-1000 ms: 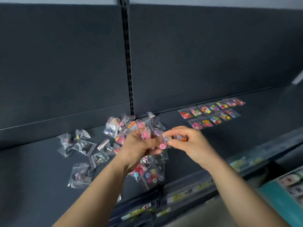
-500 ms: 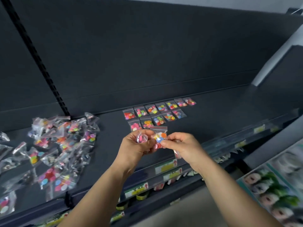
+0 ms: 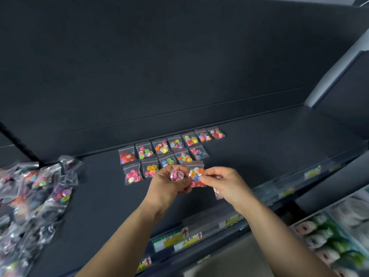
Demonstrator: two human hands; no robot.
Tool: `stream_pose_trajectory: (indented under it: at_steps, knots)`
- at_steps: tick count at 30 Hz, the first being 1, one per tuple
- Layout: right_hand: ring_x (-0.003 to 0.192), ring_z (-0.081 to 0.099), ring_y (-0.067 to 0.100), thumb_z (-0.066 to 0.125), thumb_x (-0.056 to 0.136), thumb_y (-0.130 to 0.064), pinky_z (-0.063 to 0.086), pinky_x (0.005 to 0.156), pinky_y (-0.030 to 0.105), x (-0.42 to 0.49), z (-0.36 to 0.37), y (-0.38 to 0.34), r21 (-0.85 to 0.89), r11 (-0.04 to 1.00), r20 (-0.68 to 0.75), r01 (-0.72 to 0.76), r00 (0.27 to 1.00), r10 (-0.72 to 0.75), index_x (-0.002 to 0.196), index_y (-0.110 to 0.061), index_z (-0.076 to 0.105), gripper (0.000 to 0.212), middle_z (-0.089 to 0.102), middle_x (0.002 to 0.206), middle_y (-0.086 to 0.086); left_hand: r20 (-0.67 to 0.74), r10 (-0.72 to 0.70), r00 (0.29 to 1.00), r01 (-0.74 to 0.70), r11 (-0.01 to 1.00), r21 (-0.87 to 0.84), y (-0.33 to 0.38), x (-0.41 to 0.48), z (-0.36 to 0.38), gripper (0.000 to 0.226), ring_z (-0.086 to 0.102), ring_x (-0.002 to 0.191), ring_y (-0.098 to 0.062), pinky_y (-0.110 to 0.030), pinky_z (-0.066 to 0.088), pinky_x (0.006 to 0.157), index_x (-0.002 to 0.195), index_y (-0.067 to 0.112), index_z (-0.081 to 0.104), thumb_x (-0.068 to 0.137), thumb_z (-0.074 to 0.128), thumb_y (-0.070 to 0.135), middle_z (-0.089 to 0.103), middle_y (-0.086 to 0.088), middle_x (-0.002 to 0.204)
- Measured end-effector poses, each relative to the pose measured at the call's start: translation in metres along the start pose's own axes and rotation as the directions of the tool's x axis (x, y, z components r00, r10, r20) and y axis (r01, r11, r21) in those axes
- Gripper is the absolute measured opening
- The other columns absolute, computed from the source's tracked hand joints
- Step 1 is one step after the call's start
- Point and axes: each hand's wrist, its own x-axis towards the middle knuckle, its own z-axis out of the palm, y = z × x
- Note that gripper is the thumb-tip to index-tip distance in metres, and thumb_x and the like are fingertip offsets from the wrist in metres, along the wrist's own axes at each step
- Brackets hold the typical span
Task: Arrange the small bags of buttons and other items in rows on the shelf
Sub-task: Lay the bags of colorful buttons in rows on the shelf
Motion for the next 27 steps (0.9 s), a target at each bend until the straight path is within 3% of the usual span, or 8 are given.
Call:
stream_pose_trajectory:
  at_steps: [4, 7, 12, 16, 19, 21, 24, 27]
  knots:
    - [0.086, 0.065, 0.032, 0.07, 0.086, -0.025, 0.047, 0.064, 0.021, 0.027, -0.025, -0.003, -0.001, 1.0, -0.024, -0.025, 0.999, 0.025, 0.091, -0.026, 0.074, 0.007, 0.074, 0.095, 0.006, 0.01, -0.021, 1.0, 0.02, 0.996, 0.087, 0.005, 0.036, 0.015, 0.015, 0.067, 0.064, -0.015, -0.026, 0.059, 0.065, 0.084, 0.006, 0.067, 0.081, 0.067, -0.008, 0.07, -0.003, 0.072]
    - [0.086, 0.068, 0.017, 0.069, 0.087, -0.022, 0.048, 0.065, 0.013, 0.049, -0.043, -0.003, -0.001, 1.0, -0.054, -0.007, 0.999, 0.007, 0.093, -0.025, 0.073, 0.008, 0.073, 0.089, -0.005, 0.004, -0.033, 0.999, 0.032, 0.989, 0.145, 0.006, 0.059, 0.021, 0.015, 0.067, 0.069, -0.017, -0.028, 0.058, 0.065, 0.092, 0.007, 0.068, 0.084, 0.065, -0.005, 0.07, -0.009, 0.081]
    - [0.044, 0.048, 0.005, 0.065, 0.088, -0.018, 0.043, 0.047, 0.018, 0.096, -0.07, 0.012, -0.076, 0.997, -0.115, -0.01, 0.993, 0.002, 0.094, -0.021, 0.072, 0.009, 0.062, 0.055, -0.014, -0.12, 0.055, 0.991, -0.001, 0.912, 0.41, -0.003, 0.084, 0.028, 0.008, 0.059, 0.056, -0.005, -0.018, 0.051, 0.054, 0.092, 0.021, 0.069, 0.085, 0.069, 0.017, 0.068, -0.001, 0.075]
    - [0.057, 0.056, 0.01, 0.066, 0.087, -0.021, 0.045, 0.051, 0.022, 0.131, -0.078, 0.024, -0.144, 0.99, -0.07, 0.0, 0.997, -0.01, 0.09, -0.021, 0.073, 0.008, 0.072, 0.076, -0.004, -0.186, 0.15, 0.971, -0.024, 0.837, 0.547, -0.012, 0.097, 0.04, 0.013, 0.06, 0.058, -0.004, -0.012, 0.048, 0.052, 0.087, 0.033, 0.064, 0.085, 0.07, 0.021, 0.066, 0.008, 0.075]
    - [0.059, 0.058, 0.004, 0.068, 0.085, -0.024, 0.045, 0.054, 0.02, 0.153, -0.083, 0.032, -0.255, 0.966, -0.004, 0.04, 0.999, -0.042, 0.088, -0.019, 0.074, 0.008, 0.07, 0.075, -0.009, -0.24, 0.178, 0.954, 0.011, 0.781, 0.624, -0.022, 0.103, 0.049, 0.019, 0.058, 0.063, -0.003, -0.012, 0.044, 0.054, 0.103, 0.032, 0.064, 0.086, 0.068, 0.023, 0.062, 0.013, 0.077]
    - [0.074, 0.064, 0.006, 0.071, 0.082, -0.029, 0.052, 0.066, 0.024, 0.163, -0.087, 0.038, -0.359, 0.93, 0.023, 0.08, 0.997, -0.077, 0.088, -0.02, 0.073, 0.011, 0.07, 0.083, -0.01, -0.244, 0.211, 0.946, 0.016, 0.726, 0.688, -0.029, 0.106, 0.056, 0.028, 0.052, 0.06, -0.002, -0.01, 0.04, 0.057, 0.113, 0.028, 0.064, 0.086, 0.067, 0.02, 0.057, 0.015, 0.076]
    - [0.074, 0.059, 0.005, 0.074, 0.078, -0.037, 0.052, 0.068, 0.027, 0.168, -0.095, 0.044, -0.484, 0.854, 0.04, 0.193, 0.979, -0.198, 0.094, -0.028, 0.064, 0.021, 0.06, 0.088, -0.012, -0.221, 0.266, 0.938, 0.0, 0.64, 0.768, -0.034, 0.107, 0.067, 0.035, 0.054, 0.069, -0.006, -0.011, 0.041, 0.069, 0.121, 0.027, 0.062, 0.087, 0.063, 0.017, 0.063, 0.01, 0.105]
    - [0.067, 0.054, 0.008, 0.071, 0.083, -0.035, 0.047, 0.062, 0.025, 0.17, -0.102, 0.051, -0.537, 0.738, 0.168, 0.408, 0.91, -0.38, 0.107, -0.029, 0.067, 0.025, 0.054, 0.094, -0.01, -0.197, 0.264, 0.944, 0.012, 0.569, 0.822, -0.041, 0.108, 0.072, 0.041, 0.062, 0.095, -0.018, -0.019, 0.046, 0.081, 0.129, 0.025, 0.058, 0.088, 0.061, 0.018, 0.051, 0.013, 0.138]
